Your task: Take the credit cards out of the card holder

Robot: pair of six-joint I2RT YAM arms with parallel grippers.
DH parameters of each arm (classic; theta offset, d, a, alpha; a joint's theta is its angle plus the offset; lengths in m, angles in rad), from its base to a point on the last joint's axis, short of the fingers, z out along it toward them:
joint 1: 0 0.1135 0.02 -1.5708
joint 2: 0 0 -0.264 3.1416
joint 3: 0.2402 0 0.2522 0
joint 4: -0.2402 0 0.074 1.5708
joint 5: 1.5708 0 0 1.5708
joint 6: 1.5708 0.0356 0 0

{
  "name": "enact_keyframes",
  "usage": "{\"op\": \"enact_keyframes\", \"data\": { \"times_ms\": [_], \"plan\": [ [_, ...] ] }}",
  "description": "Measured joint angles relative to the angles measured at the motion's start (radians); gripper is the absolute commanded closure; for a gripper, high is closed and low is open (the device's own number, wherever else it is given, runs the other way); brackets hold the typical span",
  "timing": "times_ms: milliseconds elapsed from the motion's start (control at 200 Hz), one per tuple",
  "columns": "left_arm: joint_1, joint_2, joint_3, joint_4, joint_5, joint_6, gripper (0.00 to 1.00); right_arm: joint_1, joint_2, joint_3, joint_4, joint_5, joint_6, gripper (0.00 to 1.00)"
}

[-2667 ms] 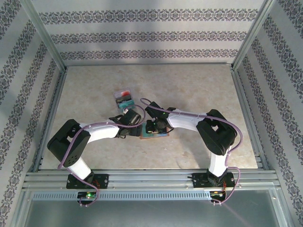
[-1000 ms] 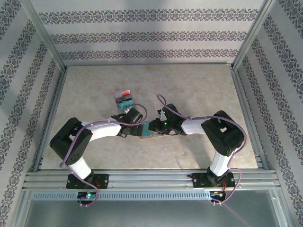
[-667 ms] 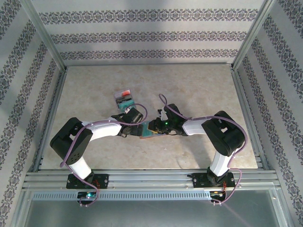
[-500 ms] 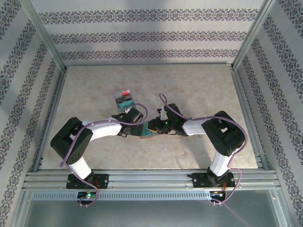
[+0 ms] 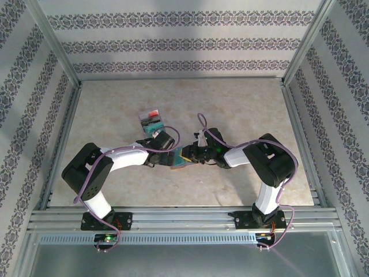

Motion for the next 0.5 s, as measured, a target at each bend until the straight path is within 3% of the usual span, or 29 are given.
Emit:
{"op": "enact_keyframes", "data": {
  "times_ms": [500],
  "plan": [
    [0.0, 0.008, 0.013, -0.013, -0.001, 0.007, 0.05, -0.059, -0.005, -0.048, 0.079, -0.032, 0.029, 0.83]
  ]
}}
